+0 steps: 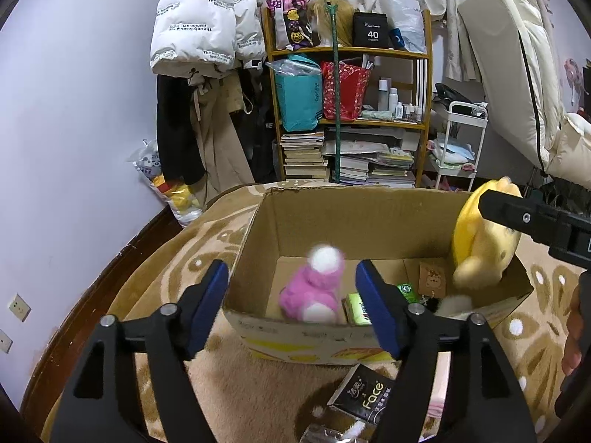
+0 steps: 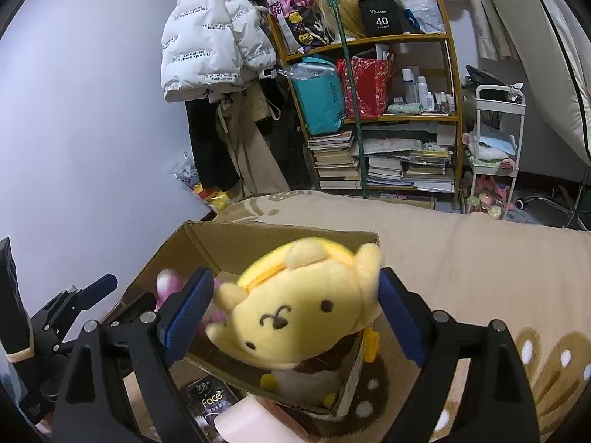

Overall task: Organize soft objects
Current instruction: 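Open both tools to drop the pink bear and yellow dog plush into the box, then move the left tool to the clear bag while the right tool approaches the white-haired doll, then grasp the clear bag with the left tool while the right tool grasps the white-haired doll, then lift the clear bag and doll over the box with both tools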

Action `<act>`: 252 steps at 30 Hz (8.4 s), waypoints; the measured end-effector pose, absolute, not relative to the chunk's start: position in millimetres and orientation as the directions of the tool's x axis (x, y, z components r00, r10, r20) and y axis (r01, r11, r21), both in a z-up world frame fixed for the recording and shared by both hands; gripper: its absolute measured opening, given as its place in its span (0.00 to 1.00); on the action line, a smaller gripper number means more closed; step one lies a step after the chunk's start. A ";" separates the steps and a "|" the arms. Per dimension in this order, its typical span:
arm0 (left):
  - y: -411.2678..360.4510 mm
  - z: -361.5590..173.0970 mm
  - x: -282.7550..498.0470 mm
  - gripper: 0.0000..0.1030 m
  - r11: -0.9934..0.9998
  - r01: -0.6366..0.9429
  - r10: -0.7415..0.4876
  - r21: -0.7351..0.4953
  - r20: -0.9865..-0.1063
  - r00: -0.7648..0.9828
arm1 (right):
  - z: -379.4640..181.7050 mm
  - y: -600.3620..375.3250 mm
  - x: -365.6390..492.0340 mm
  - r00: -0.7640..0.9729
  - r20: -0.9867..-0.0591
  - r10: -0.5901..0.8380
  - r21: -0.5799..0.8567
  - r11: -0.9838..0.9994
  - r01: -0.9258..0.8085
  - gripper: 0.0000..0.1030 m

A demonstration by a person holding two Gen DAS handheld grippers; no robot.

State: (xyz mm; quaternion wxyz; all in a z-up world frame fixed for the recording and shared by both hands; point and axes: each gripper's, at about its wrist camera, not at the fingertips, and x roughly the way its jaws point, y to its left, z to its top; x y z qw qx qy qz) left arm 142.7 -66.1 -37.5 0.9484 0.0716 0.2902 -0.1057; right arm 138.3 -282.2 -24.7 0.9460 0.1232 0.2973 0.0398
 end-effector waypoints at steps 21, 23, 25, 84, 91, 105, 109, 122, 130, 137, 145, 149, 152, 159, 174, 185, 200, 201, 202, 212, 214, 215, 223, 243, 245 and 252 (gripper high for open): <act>-48.4 -22.3 110.4 0.90 0.973 0.197 -0.096 0.123 -0.561 0.823 | -6.1 -277.8 96.7 0.838 -0.535 0.109 0.233 0.972 0.022 1.00; -45.6 -20.4 106.3 0.91 0.973 0.196 -0.095 0.122 -0.562 0.822 | -3.7 -276.6 91.1 0.839 -0.533 0.106 0.234 0.972 0.026 1.00; -43.0 -17.6 101.2 0.92 0.973 0.197 -0.096 0.121 -0.564 0.820 | -1.3 -275.8 84.2 0.842 -0.531 0.101 0.233 0.972 0.031 1.00; 2.4 -50.6 69.5 0.94 0.979 0.192 -0.057 0.063 -0.825 0.562 | -47.5 -222.1 24.6 0.699 -0.710 0.082 0.105 0.994 -0.010 1.00; -7.8 -72.1 79.3 0.94 0.972 0.229 -0.062 0.058 -0.872 0.486 | -71.2 -214.8 38.1 0.617 -0.782 0.088 0.099 0.995 -0.016 1.00; -17.2 -118.1 104.5 0.94 0.968 0.250 -0.054 0.029 -0.947 0.317 | -119.1 -196.0 56.0 0.432 -0.894 0.119 0.101 0.993 -0.065 1.00; -19.9 -126.5 108.5 0.94 0.964 0.264 -0.048 0.032 -0.955 0.292 | -125.1 -193.8 54.4 0.396 -0.899 0.188 0.176 0.982 -0.066 1.00; -21.3 -142.9 118.8 0.94 0.959 0.282 -0.070 -0.001 -0.969 0.235 | -131.9 -179.4 55.4 0.359 -0.907 0.222 0.192 0.974 -0.119 1.00; -20.6 -149.8 122.3 0.94 0.960 0.278 -0.088 -0.027 -0.974 0.208 | -151.1 -164.7 63.7 0.280 -0.930 0.238 0.204 0.968 -0.145 1.00; -23.4 -155.7 124.7 0.94 0.957 0.287 -0.095 -0.033 -0.974 0.207 | -154.5 -166.3 65.0 0.267 -0.927 0.262 0.233 0.963 -0.135 0.96; -35.1 -162.2 127.5 0.89 0.953 0.301 -0.103 -0.042 -0.976 0.191 | -151.9 -178.0 68.1 0.279 -0.897 0.344 0.340 0.938 -0.064 0.81; -37.2 -165.4 126.8 0.88 0.951 0.306 -0.104 -0.040 -0.975 0.195 | -148.2 -177.7 68.5 0.292 -0.896 0.334 0.329 0.942 -0.066 0.79; -40.1 -166.0 126.1 0.85 0.950 0.310 -0.113 -0.044 -0.971 0.210 | -145.1 -179.1 64.5 0.304 -0.902 0.306 0.300 0.952 -0.068 0.79; -53.4 -166.4 119.2 0.80 0.938 0.346 -0.101 -0.015 -0.968 0.232 | -138.2 -188.2 63.3 0.330 -0.910 0.250 0.244 0.968 -0.058 0.79; -62.6 -151.2 101.4 0.34 0.919 0.384 -0.187 -0.091 -0.957 0.222 | -117.7 -209.4 53.8 0.393 -0.897 0.204 0.213 0.977 -0.020 0.78; -46.1 -104.8 69.6 0.29 0.937 0.349 -0.169 -0.020 -0.899 0.404 | -81.9 -237.0 25.9 0.498 -0.844 0.200 0.238 0.971 0.014 0.78; -32.2 -25.0 38.3 0.28 0.954 0.300 -0.229 0.005 -0.633 0.739 | -22.1 -234.5 14.7 0.774 -0.620 0.131 0.204 0.979 -0.002 0.78; -31.0 -24.0 39.6 0.28 0.955 0.295 -0.229 0.004 -0.621 0.750 | -17.3 -236.8 16.5 0.788 -0.599 0.138 0.216 0.976 -0.006 0.78; -30.5 -22.5 41.0 0.28 0.956 0.294 -0.230 0.004 -0.611 0.757 | -15.1 -237.0 19.1 0.795 -0.590 0.140 0.220 0.975 -0.008 0.78; -32.9 -10.4 53.6 0.28 0.968 0.251 -0.206 0.015 -0.526 0.825 | -6.8 -227.4 43.3 0.870 -0.489 0.065 0.160 0.987 0.016 0.78; -35.6 -5.9 55.2 0.28 0.967 0.254 -0.204 0.033 -0.499 0.842 | -4.9 -226.6 49.4 0.879 -0.475 0.043 0.142 0.989 0.028 0.78; -37.5 -2.9 56.2 0.28 0.967 0.253 -0.202 0.043 -0.481 0.853 | -3.9 -228.1 52.2 0.883 -0.468 0.042 0.145 0.989 0.030 0.78; -54.6 10.0 76.1 0.28 0.961 0.269 -0.221 0.059 -0.419 0.880 | -13.8 -241.8 71.9 0.871 -0.486 0.066 0.204 0.978 0.040 0.78; -82.7 -15.8 145.9 0.29 0.931 0.353 -0.277 0.087 -0.461 0.843 | -23.8 -265.9 119.7 0.868 -0.490 0.084 0.193 0.981 0.014 0.78; -83.8 -20.4 150.0 0.29 0.930 0.360 -0.285 0.074 -0.474 0.833 | -27.4 -268.6 122.7 0.864 -0.494 0.095 0.202 0.979 0.008 0.78; -92.6 -27.2 156.6 0.30 0.915 0.399 -0.320 0.055 -0.501 0.804 | -35.7 -274.5 127.4 0.851 -0.508 0.132 0.249 0.969 -0.002 0.80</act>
